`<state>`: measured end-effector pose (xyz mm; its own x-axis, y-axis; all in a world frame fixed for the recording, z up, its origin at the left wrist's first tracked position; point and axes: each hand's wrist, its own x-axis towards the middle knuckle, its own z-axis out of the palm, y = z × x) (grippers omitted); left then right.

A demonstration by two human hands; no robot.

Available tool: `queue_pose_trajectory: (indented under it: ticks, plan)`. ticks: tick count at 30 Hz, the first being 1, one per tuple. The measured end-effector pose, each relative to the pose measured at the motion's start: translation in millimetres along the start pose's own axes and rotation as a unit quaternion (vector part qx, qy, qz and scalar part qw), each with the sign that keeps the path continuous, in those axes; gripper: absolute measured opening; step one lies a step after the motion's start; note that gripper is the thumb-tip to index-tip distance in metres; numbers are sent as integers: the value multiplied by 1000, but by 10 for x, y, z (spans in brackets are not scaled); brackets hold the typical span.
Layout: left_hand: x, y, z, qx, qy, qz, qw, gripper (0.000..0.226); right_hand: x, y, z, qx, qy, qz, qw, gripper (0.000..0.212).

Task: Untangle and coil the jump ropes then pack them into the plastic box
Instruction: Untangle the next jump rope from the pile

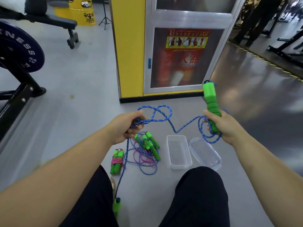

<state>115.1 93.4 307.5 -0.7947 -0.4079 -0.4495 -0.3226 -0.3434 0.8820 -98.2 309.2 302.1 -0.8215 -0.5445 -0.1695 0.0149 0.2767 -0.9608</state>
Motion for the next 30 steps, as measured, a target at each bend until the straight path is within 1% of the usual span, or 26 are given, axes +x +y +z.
queue_pose_trajectory:
  ticks: [4,6,10,12,14,16,22,24,25,27,28,30]
  plan:
    - [-5,-44,36,84,24,44,995,43,-105,50,108,-69,-42,2,997,38]
    - [-20,-50,30,115,44,70,990,45,-183,36,129,-115,-75,7,990,35]
    - [-24,-58,29,151,55,102,982,47,-314,87,160,-199,-138,-1,970,18]
    - [-6,-59,45,144,64,115,981,49,-371,122,175,-235,-165,-11,958,20]
    - [11,-55,65,137,87,121,979,49,-419,170,193,-226,-189,-3,956,24]
    - [44,-57,83,139,106,124,977,47,-460,208,207,-209,-199,1,957,23]
    - [69,-144,242,212,125,141,959,33,-466,311,378,-131,-202,10,971,18]
    - [75,-184,305,212,136,145,957,37,-469,299,459,-109,-193,12,975,19]
    - [85,-203,319,207,150,151,955,41,-475,296,491,-107,-191,14,976,26]
    - [87,-203,337,194,192,166,948,39,-475,306,533,-118,-186,14,975,39]
    - [86,-202,336,193,209,172,943,36,-476,313,546,-122,-184,14,975,41]
    - [57,-188,334,187,228,172,940,31,-483,324,547,-133,-196,20,971,33]
